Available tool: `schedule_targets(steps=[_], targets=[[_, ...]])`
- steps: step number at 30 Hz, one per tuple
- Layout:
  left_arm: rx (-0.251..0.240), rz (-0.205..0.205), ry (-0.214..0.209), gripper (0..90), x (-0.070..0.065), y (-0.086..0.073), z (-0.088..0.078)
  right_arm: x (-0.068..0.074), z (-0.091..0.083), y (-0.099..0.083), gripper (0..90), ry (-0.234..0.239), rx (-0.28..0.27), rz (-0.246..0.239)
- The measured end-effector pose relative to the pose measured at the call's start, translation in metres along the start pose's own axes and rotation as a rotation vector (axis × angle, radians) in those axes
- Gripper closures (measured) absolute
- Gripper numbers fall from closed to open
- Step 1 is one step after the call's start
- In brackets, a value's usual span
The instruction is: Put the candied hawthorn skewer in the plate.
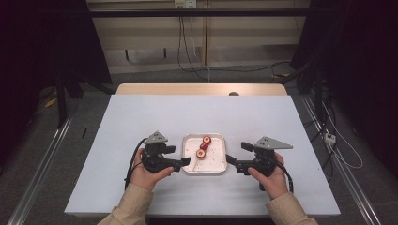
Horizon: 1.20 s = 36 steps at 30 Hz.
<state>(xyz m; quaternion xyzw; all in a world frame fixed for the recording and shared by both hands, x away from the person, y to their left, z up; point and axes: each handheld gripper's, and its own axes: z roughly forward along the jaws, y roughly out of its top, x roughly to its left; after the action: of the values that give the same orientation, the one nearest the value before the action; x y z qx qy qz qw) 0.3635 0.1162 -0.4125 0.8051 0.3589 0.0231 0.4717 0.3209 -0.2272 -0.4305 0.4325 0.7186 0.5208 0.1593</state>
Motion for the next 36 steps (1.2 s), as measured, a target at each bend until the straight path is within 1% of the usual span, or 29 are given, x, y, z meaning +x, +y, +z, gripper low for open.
schedule_targets(steps=[4, 6, 8, 10, 15, 24, 29, 33, 34, 36], targets=[[-0.006, 0.011, 0.004, 15.5, 0.003, -0.001, -0.005, 0.0, -0.003, -0.001, 14.2, 0.005, -0.001, 0.0], [-0.018, 0.016, 0.008, 14.9, 0.003, -0.003, -0.008, -0.001, -0.005, -0.001, 14.2, 0.003, -0.002, -0.007], [-0.023, 0.012, 0.012, 14.4, 0.005, -0.005, -0.01, -0.001, -0.006, -0.001, 14.2, 0.001, -0.006, -0.001], [-0.031, 0.017, 0.015, 13.8, 0.006, -0.006, -0.013, -0.002, -0.007, -0.002, 14.2, -0.002, -0.006, -0.004], [-0.039, 0.008, 0.002, 12.4, 0.011, -0.01, -0.019, -0.004, -0.01, -0.005, 14.1, -0.003, -0.001, -0.007], [-0.05, 0.007, 0.012, 11.4, 0.017, -0.016, -0.03, -0.007, -0.015, -0.012, 14.0, -0.003, 0.01, -0.013], [-0.053, 0.008, 0.016, 11.3, 0.02, -0.019, -0.036, -0.009, -0.018, -0.016, 13.9, -0.012, 0.018, -0.02], [-0.066, 0.003, 0.02, 10.7, 0.023, -0.022, -0.041, -0.01, -0.022, -0.018, 13.8, -0.014, 0.02, -0.023], [-0.06, 0.003, 0.021, 10.7, 0.023, -0.023, -0.043, -0.01, -0.022, -0.018, 13.8, -0.012, 0.018, -0.023], [-0.065, 0.003, 0.021, 10.7, 0.025, -0.024, -0.045, -0.011, -0.024, -0.018, 13.8, -0.017, 0.018, -0.024]])
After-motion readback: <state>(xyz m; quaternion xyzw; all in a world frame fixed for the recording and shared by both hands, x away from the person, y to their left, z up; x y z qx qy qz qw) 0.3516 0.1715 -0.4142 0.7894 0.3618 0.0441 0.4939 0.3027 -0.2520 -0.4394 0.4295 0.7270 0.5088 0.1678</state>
